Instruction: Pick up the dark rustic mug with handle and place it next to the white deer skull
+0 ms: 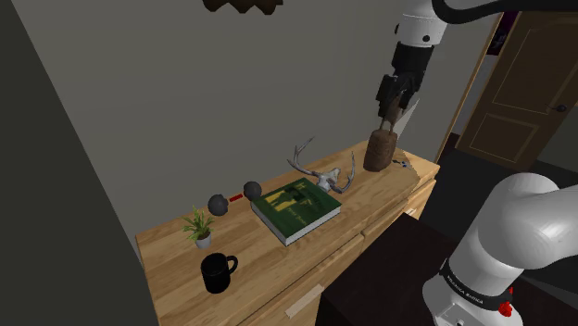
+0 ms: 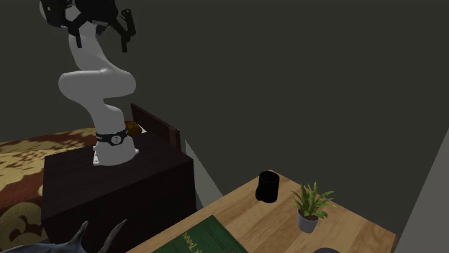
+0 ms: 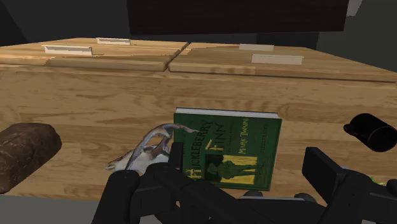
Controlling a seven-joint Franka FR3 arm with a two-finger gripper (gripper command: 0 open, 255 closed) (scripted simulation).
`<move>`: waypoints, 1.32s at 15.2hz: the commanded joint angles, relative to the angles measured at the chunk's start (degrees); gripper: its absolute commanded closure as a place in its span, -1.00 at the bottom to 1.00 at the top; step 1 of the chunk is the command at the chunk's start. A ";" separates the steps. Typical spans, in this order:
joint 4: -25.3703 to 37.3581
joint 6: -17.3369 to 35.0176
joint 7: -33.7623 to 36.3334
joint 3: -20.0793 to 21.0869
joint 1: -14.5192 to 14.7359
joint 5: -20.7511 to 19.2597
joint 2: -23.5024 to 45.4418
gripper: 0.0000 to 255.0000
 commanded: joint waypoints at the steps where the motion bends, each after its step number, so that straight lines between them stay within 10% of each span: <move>1: 0.00 0.00 0.00 0.00 0.00 0.00 0.00 -1.00; 20: -6.91 29.03 17.21 14.26 4.89 5.96 25.05 -1.00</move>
